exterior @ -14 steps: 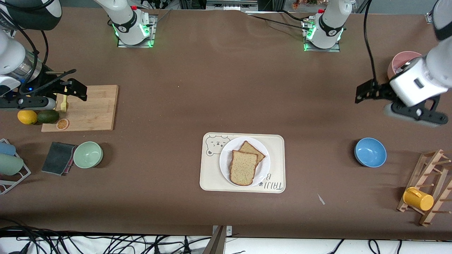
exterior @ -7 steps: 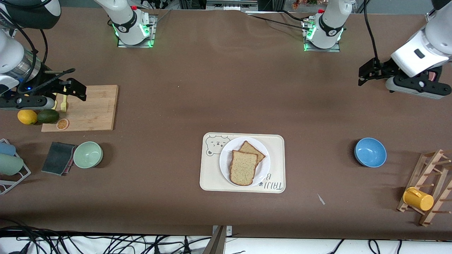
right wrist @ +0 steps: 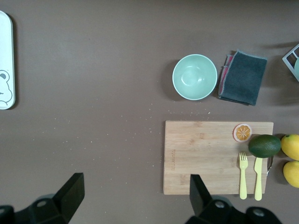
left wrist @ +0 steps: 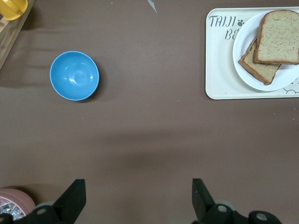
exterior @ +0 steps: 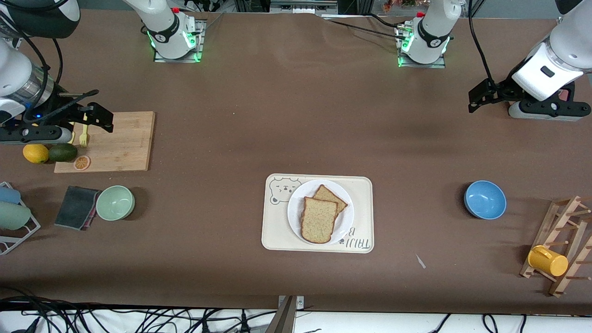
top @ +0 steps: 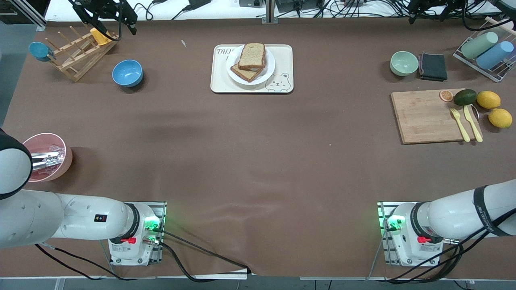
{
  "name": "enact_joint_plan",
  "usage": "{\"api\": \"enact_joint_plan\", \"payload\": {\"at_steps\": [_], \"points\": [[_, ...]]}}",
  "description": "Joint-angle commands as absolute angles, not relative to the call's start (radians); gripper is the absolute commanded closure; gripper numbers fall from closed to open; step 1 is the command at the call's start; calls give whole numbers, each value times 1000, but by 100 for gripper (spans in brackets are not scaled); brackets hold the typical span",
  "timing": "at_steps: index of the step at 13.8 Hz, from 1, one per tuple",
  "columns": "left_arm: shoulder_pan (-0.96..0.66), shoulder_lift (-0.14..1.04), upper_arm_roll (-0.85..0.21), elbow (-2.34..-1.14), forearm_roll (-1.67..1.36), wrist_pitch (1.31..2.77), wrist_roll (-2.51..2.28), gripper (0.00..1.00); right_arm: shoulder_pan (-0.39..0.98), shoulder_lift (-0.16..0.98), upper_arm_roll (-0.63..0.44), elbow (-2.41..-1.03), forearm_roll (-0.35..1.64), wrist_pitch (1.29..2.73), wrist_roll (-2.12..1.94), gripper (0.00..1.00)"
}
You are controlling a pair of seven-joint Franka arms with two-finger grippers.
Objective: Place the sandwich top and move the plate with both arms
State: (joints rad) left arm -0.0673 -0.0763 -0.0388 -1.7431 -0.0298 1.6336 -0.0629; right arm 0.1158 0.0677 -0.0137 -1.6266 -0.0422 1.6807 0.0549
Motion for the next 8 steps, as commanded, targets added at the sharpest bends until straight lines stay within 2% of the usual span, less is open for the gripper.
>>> {"api": "enact_joint_plan", "payload": {"at_steps": [1,8], "points": [[-87,-92,-34,-1750,3,1641,-72,0,110,66,-8,-1617,-41,1677,66,0],[-89,-49,-32,-1687,-3,1637,-78,0,112,66,-8,-1617,-48,1678,66,0]]}}
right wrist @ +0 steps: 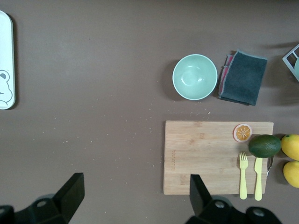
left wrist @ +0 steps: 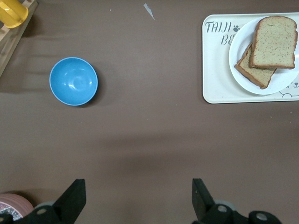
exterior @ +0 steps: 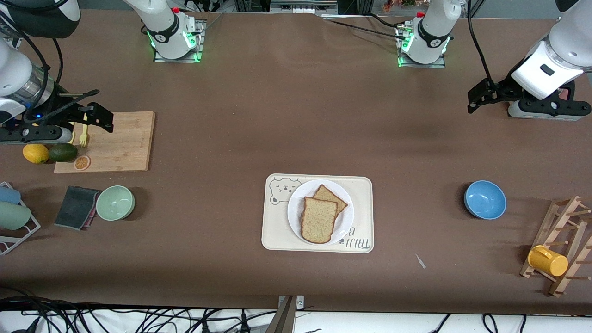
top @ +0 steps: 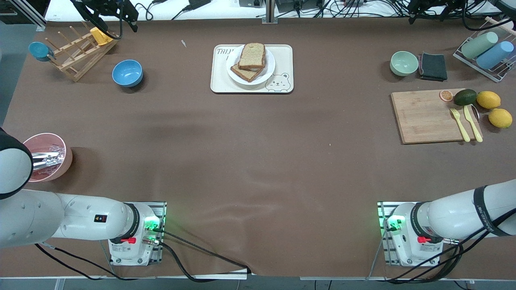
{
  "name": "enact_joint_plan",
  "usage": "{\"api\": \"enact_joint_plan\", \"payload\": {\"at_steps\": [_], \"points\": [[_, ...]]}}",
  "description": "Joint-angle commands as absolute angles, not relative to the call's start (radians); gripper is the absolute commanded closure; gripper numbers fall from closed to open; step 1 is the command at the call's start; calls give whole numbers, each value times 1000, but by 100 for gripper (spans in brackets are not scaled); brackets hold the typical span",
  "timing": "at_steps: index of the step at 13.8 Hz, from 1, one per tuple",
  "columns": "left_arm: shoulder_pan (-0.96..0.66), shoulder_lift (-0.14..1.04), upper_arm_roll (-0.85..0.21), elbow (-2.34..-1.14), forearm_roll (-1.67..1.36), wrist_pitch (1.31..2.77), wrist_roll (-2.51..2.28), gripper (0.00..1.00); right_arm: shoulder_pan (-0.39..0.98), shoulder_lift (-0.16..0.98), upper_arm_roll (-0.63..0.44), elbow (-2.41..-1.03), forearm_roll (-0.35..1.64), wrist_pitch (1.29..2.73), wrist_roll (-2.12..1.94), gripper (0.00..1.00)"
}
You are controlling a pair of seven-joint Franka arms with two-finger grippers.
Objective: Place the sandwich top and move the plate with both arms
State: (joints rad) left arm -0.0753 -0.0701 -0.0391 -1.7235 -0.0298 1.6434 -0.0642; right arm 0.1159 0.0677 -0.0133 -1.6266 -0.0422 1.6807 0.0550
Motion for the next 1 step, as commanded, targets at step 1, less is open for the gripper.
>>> {"api": "enact_joint_plan", "payload": {"at_steps": [1], "points": [[-89,-49,-34,-1687,-3,1631,-77,0,112,66,-8,-1617,-48,1678,66,0]]}}
